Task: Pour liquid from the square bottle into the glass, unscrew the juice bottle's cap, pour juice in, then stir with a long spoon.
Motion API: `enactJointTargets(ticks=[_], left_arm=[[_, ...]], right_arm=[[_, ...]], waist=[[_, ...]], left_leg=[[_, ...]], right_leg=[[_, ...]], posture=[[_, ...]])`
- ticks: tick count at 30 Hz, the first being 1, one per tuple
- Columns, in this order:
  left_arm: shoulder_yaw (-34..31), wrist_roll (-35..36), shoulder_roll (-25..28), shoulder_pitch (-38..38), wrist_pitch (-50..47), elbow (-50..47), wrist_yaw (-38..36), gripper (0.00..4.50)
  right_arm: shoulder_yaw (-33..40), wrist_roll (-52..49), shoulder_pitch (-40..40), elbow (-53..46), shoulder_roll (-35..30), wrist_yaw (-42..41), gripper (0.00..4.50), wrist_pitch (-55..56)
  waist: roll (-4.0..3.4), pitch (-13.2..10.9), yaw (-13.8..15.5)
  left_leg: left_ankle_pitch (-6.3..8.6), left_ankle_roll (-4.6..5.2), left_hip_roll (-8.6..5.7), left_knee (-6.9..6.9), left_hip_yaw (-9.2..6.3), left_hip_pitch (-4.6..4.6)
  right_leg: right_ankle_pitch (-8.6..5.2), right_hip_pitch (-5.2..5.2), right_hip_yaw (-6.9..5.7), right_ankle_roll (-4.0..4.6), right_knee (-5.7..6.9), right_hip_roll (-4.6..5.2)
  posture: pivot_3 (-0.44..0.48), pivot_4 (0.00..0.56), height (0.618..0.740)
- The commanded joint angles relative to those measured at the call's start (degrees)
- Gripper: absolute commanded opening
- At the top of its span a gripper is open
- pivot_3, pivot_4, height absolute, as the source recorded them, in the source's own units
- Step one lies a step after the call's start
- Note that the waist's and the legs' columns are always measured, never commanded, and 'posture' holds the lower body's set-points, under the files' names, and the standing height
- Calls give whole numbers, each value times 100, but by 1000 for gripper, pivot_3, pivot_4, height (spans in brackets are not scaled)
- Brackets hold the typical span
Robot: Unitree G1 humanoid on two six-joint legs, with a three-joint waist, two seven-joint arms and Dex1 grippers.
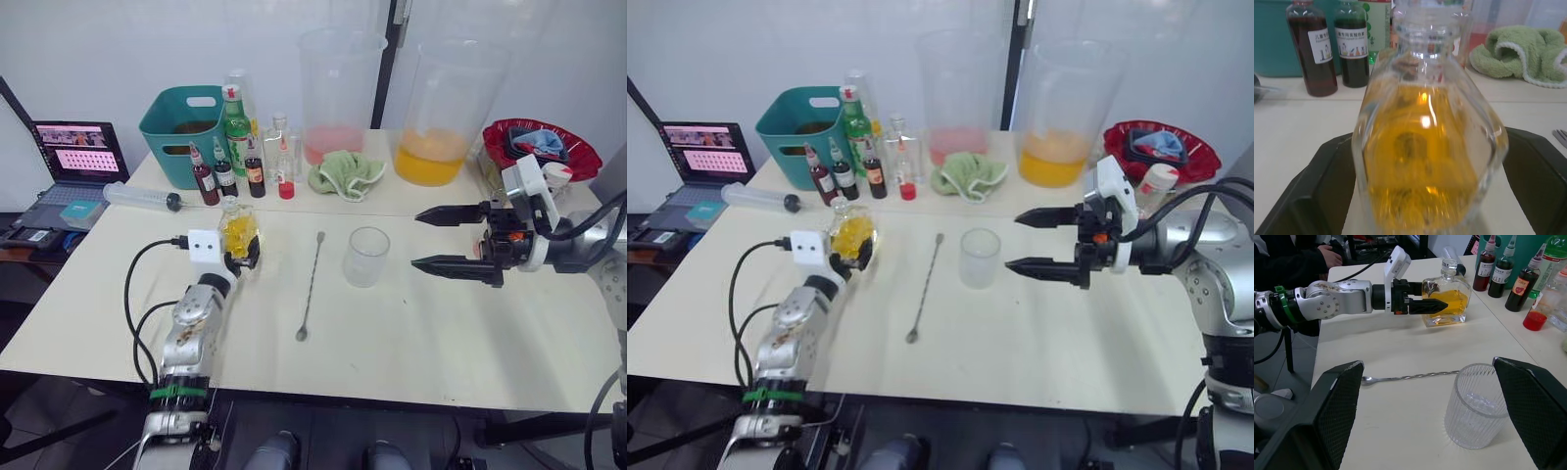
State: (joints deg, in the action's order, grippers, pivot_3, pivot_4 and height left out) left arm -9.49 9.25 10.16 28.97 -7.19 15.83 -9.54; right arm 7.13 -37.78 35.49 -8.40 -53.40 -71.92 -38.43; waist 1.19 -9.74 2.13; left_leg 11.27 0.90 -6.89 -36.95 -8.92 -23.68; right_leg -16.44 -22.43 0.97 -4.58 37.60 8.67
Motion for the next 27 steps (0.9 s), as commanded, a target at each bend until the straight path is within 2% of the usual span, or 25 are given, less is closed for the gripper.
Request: enactJointTargets(ticks=[1, 2, 8, 13, 19, 22, 27], left_arm=[[52, -119, 32, 183, 231, 90, 78, 3053], [51, -140, 38, 191, 253, 103, 99, 2797], [-38, -103, 60, 157, 372, -7, 157, 2798], [-173, 170, 196, 90, 680, -540, -184, 2798], [-445, 994, 1290, -244, 535, -1251, -1814, 2798], [-731, 2010, 1957, -356, -13, -1624, -3026, 2798], [-673, 2865, 2837, -405, -853, -1933, -4507, 2798]], right_arm=[[89, -5, 145, -43, -21, 18, 4500, 129], [98, 0, 148, -41, -19, 22, 4500, 124], [96, 36, 131, -53, 4, 50, 4500, 127], [86, -15, 163, -43, 45, 53, 4500, 72], [121, -235, 139, -105, -27, -124, 4500, -191], [136, -406, 83, -180, -96, -227, 4500, -387], [231, -627, -91, -387, -175, -227, 4500, -607]], waist=[[0, 0, -1], [0, 0, -2], [0, 0, -2], [11, -7, -25], [40, -23, -186], [41, -23, -230], [40, -23, -247]], left_leg=[[1, 1, -1, 0, 0, 0], [1, 1, -2, 0, -1, -2], [1, 1, -2, 0, -4, -8], [0, 0, -2, 0, -3, -16], [-32, -52, 2, -9, -6, -92], [-32, -51, 2, -9, -8, -99], [-16, -24, 0, -8, -15, -98]], right_leg=[[1, -1, 0, -1, 0, 0], [2, -3, 0, -1, 3, 2], [6, -12, 0, 1, 6, 2], [7, -24, 1, 2, 9, 2], [25, -121, 1, 24, 50, 0], [26, -125, 0, 24, 49, 1], [26, -124, -3, 23, 48, 2]], posture=[[0, 150, 740], [0, 150, 740], [0, 150, 740], [0, 150, 740], [0, 150, 740], [0, 150, 740], [0, 150, 740]])
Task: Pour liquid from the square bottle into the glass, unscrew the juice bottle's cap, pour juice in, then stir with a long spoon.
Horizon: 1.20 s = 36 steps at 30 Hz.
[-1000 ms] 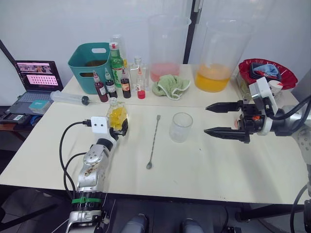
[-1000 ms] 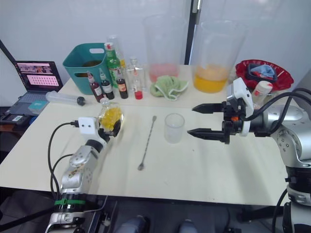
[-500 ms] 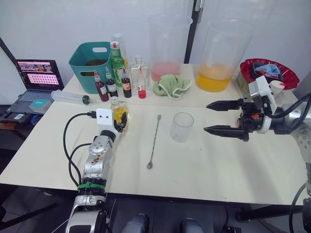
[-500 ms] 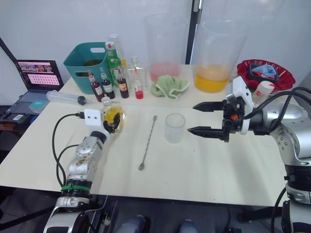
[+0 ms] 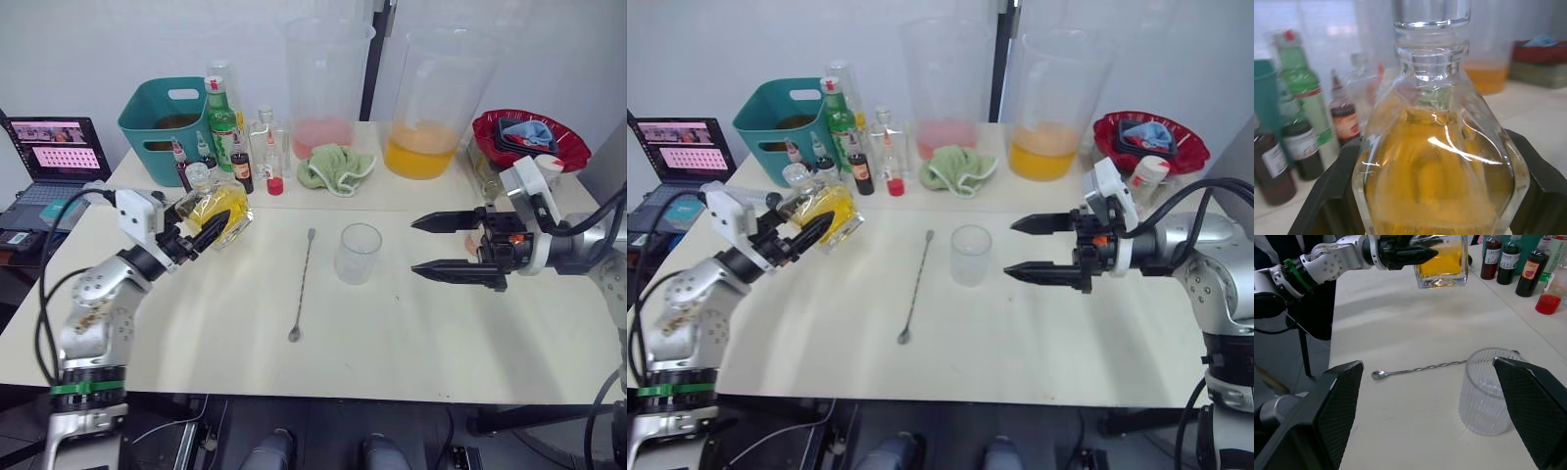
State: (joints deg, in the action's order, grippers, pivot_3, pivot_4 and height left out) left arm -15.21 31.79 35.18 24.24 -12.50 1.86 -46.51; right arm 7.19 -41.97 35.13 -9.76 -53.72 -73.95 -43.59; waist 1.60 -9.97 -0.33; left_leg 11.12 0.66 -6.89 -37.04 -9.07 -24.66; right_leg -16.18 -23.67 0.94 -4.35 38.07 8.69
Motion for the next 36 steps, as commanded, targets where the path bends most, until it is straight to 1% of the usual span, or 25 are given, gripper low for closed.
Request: enactJointTargets(ticks=[1, 4, 7, 8, 10, 14, 16, 18, 21, 24, 26, 29, 32, 34, 36], left_arm=[[-64, 783, 455, 51, -524, -641, -1046, 2798], [78, 1331, 566, -23, -1155, -1120, -1445, 2798], [448, 1408, 572, -210, -1460, -1635, -1677, 2798], [555, 1394, 506, -233, -1516, -1726, -1657, 2798], [983, 1087, 400, -389, -1362, -1904, -1806, 2798], [1622, 673, 66, -388, -1016, -1866, -2042, 2798], [1846, 473, -103, -271, -810, -1714, -2164, 2798], [1989, 489, -371, -87, -801, -1505, -2215, 2798], [2338, 118, -635, 162, -405, -1070, -2513, 2798], [2520, -225, -870, 422, 16, -564, -2658, 2798], [2687, -647, -1058, 629, 457, -93, -2625, 2798], [2832, -972, -1284, 796, 943, 482, -2737, 2798], [2898, -1182, -1477, 899, 1367, 1027, -2896, 2798], [2901, -1311, -1558, 953, 1638, 1342, -2959, 2798], [2897, -1336, -1569, 980, 1661, 1530, -3076, 2798]], right_arm=[[251, -232, -92, -290, -156, -2, 4500, -118], [364, -373, -241, -425, -258, 69, 4500, -244], [537, -588, -380, -599, -324, 194, 4500, -448], [598, -658, -436, -670, -343, 235, 4500, -513], [759, -775, -610, -854, -375, 343, 4500, -592], [1143, -996, -1141, -1244, -520, 536, 4500, -811], [1337, -1108, -1405, -1446, -553, 680, 4500, -888], [1561, -1232, -1677, -1665, -561, 850, 4500, -979], [1897, -1413, -1959, -1932, -538, 1179, 4500, -1080], [2166, -1657, -2187, -2165, -550, 1440, 4500, -1200], [2339, -1754, -2423, -2322, -562, 1616, 4500, -1305], [2560, -1784, -2840, -2596, -501, 1824, 4500, -1303], [2743, -1654, -3395, -2906, -468, 1865, 4500, -1199], [2799, -1657, -3570, -2986, -489, 1894, 4500, -1137], [2833, -1674, -3668, -3019, -499, 1935, 4500, -1095]], waist=[[-1, 0, -2], [-1, 0, -6], [-1, 0, -23], [-1, 0, -32], [-1, 0, -34], [-1, 0, -21], [-1, 0, -10], [-2, 0, 13], [-2, 0, 46], [-2, 0, 67], [-2, 0, 82], [-2, 0, 103], [-2, 0, 104], [-2, 0, 102], [-2, 0, 102]], left_leg=[[1, 2, 0, 0, -1, 1], [5, 9, -1, -1, -2, 2], [5, 9, -1, -1, -3, 3], [5, 9, 0, 0, -3, 3], [4, 9, 1, 0, -2, 4], [6, 12, 2, 1, 0, 16], [6, 13, 2, -2, 1, 18], [6, 14, 2, -1, 3, 32], [3, 17, 2, -3, 5, 38], [0, 20, 2, -5, 12, 44], [0, 21, 3, -5, 12, 43], [-2, 23, 2, -7, 12, 42], [-1, 27, 0, -10, 12, 41], [0, 28, -1, -11, 12, 42], [0, 29, -1, -19, 11, 43]], right_leg=[[0, 1, -1, 0, 1, 0], [0, 1, 0, -1, 2, 0], [1, 2, 1, -1, 2, 0], [1, 3, 1, -1, 2, 0], [1, 3, 1, -1, 3, -1], [1, 18, 1, 0, 0, -1], [1, 23, 1, 0, -1, -1], [1, 35, 2, 0, -2, -1], [0, 45, 1, -2, -5, -1], [1, 51, 2, -3, -7, 0], [1, 51, 2, -3, -5, -1], [2, 52, 1, -5, -5, 0], [3, 53, 1, -7, -4, 1], [4, 53, 1, -8, -4, 1], [4, 59, 0, -9, -3, 1]], posture=[[0, 150, 740], [0, 150, 740], [0, 150, 740], [0, 150, 740], [0, 150, 740], [0, 150, 740], [0, 150, 740], [0, 150, 740], [0, 150, 740], [0, 150, 740], [0, 150, 740], [0, 150, 740], [0, 150, 740], [0, 150, 740], [0, 150, 740]])
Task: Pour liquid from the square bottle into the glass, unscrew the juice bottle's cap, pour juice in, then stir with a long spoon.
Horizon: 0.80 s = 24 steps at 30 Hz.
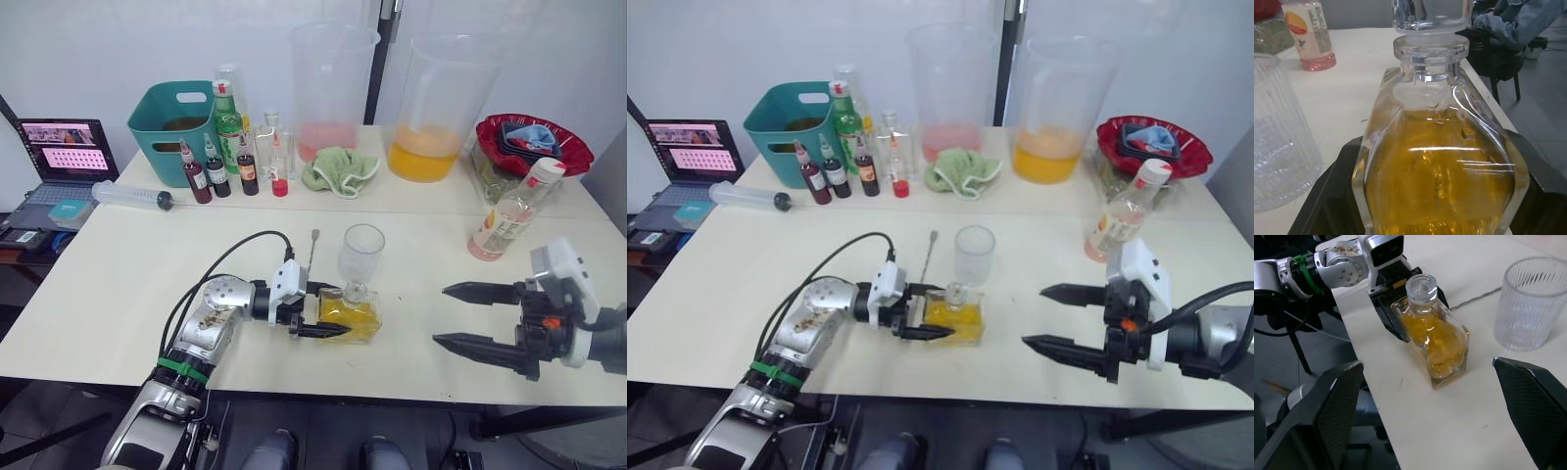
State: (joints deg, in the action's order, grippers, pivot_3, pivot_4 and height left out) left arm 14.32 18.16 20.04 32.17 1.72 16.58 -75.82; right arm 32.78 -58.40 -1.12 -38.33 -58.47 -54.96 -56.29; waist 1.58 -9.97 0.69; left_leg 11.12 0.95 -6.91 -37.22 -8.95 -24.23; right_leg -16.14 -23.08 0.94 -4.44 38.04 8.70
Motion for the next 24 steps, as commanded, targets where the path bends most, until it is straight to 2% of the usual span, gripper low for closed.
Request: enactJointTargets(ticks=[1, 2, 3, 5, 12, 19, 24], left_arm=[[-59, 10, -43, 202, 230, 140, -187, 2798], [-96, 40, -25, 227, 173, 202, -225, 2798], [-125, 61, -19, 255, 142, 253, -250, 3860], [-203, 125, 39, 346, 38, 198, -296, 4450], [-199, 187, 273, 429, -612, -458, -324, 4450], [135, -260, 455, 500, -1277, -1090, 60, 4450], [249, -505, 325, 498, -1026, -993, 303, 4450]], right_arm=[[286, -25, -88, -177, -25, 49, 4500, 193], [294, -29, -125, -195, -20, 64, 4500, 206], [297, -36, -149, -199, -25, 76, 4500, 225], [304, -89, -193, -203, -16, 117, 4500, 234], [233, -124, -208, -215, -5, 177, 4500, 326], [45, -27, -205, -102, 15, 138, 4500, 523], [-65, 71, -201, -28, 34, 121, 4500, 646]], waist=[[0, 0, 0], [0, 0, 0], [0, 0, -1], [0, 0, -2], [0, 0, -9], [0, 0, -5], [0, 0, -4]], left_leg=[[0, 0, 0, -3, 0, 0], [-2, 2, 0, -4, 0, 0], [-3, 3, 0, -7, -1, 1], [-4, 4, -1, -11, -1, 3], [-4, 6, -1, -15, -2, 4], [-4, 6, -1, -16, -4, 8], [-4, 6, -2, -16, -5, 8]], right_leg=[[0, 1, 0, 0, 0, 0], [0, 2, 0, -1, -1, 0], [0, 5, -1, -3, -1, 0], [-1, 9, -1, -5, -1, 0], [1, 12, -2, -8, 1, -1], [1, 18, -3, -9, 0, -1], [1, 20, -3, -9, -1, -1]], posture=[[0, 150, 740], [0, 150, 740], [0, 150, 740], [0, 150, 740], [0, 150, 740], [0, 150, 740], [0, 150, 740]])
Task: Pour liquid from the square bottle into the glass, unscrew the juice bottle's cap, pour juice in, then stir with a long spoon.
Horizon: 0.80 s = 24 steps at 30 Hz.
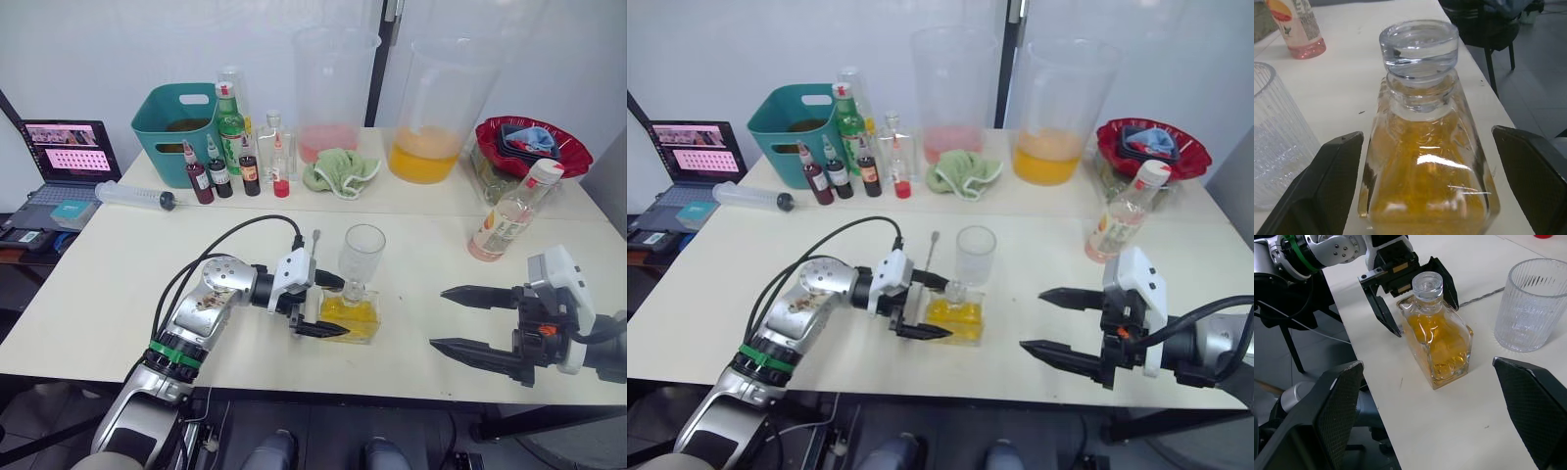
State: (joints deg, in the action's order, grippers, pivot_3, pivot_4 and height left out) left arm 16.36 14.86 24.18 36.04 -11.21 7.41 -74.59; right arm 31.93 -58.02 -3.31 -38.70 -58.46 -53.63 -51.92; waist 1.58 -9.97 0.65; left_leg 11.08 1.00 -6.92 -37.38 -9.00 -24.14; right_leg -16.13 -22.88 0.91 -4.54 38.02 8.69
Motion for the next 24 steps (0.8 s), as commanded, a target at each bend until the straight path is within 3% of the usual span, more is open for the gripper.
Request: enactJointTargets(ticks=[1, 5, 10, 11, 24], left_arm=[[49, -238, -143, 125, 343, -5, 274, 4450], [81, -255, -248, 174, 372, 47, 265, 4450], [119, -228, -291, 183, 295, 41, 192, 2889], [125, -232, -290, 183, 293, 39, 185, 2806], [150, -186, -256, 148, 172, -42, 126, 2806]], right_arm=[[2, 54, 26, 10, 41, -5, 4500, 239], [-208, 173, 169, -2, 77, 136, 4500, 377], [-707, 71, 637, -79, 268, 476, 4500, 407], [-839, 148, 740, -101, 296, 548, 4500, 440], [-3151, 1541, 2309, 191, 1329, 1434, 4500, 747]], waist=[[0, 0, 1], [0, 0, 1], [0, 0, -12], [0, 0, -12], [-1, 0, -43]], left_leg=[[0, 0, 0, 0, 0, 0], [0, 0, 0, 0, 0, 0], [0, 0, 1, 0, 1, 1], [0, 0, 1, 0, 0, 0], [-1, -1, -3, 1, -6, -2]], right_leg=[[0, 0, 0, 0, 0, 0], [0, 2, 0, 0, -2, 0], [0, 0, 0, 0, -1, 0], [0, -2, 0, 0, -1, 0], [0, -8, 0, 0, 3, 0]], posture=[[0, 150, 740], [0, 150, 740], [0, 150, 740], [0, 150, 740], [0, 150, 740]])
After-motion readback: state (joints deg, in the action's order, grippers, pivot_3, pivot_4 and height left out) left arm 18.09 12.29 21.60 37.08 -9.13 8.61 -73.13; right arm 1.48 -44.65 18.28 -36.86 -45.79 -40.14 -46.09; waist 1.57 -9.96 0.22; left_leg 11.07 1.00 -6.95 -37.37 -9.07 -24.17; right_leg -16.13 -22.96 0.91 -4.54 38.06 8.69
